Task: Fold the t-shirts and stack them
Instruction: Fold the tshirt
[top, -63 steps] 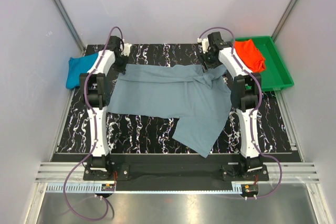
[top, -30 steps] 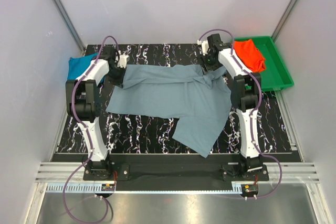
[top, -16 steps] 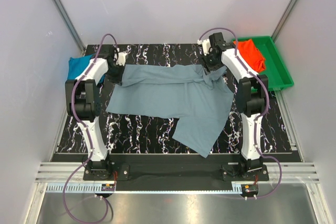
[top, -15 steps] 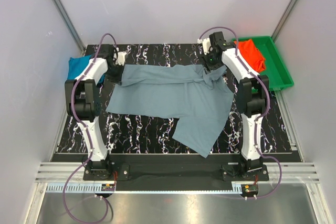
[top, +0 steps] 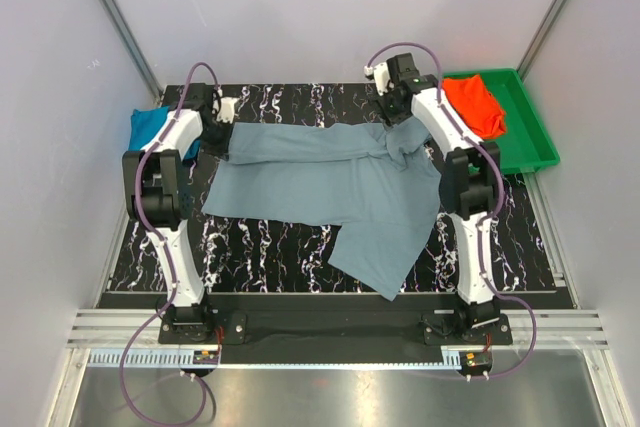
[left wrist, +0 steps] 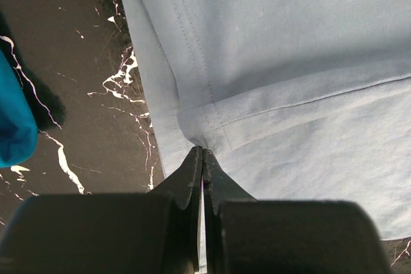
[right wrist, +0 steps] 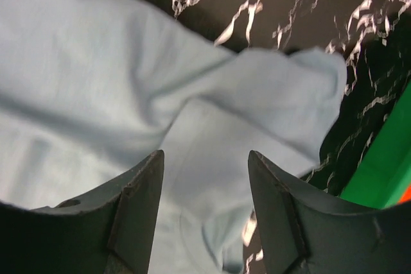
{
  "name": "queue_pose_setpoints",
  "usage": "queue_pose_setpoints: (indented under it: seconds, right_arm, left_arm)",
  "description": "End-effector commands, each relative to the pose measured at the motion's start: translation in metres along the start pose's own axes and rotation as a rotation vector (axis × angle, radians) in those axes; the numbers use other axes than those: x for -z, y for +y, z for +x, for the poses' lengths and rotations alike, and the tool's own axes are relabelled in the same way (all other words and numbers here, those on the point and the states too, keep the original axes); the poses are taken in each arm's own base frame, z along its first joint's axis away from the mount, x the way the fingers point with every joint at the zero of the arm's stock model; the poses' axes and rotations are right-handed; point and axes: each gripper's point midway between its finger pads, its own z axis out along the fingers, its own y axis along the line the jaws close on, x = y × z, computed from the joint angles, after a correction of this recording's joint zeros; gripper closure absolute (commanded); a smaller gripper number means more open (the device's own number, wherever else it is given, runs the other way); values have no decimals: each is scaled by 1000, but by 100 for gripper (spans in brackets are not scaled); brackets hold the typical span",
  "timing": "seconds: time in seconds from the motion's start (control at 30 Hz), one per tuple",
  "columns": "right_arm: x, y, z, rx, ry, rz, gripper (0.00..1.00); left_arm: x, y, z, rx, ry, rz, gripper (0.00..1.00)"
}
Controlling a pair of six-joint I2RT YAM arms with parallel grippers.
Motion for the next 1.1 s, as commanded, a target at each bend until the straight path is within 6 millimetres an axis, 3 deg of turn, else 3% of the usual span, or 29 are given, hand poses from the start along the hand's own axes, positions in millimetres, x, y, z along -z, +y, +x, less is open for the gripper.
queue_pose_setpoints:
  seconds: [0.0,0.3,1.07]
  right_arm:
    - [-14,-1,-21,46,-28,48,38]
    - [-42,3,-10,60,11,67,42]
    - [-65,8,21,77,100,73,52]
  left_arm:
    - [-2,2,-6,-2,-25,-1,100]
    - [0,1,-11,0,-34,9,100]
    - [-1,0,-18,13,-44,19,99]
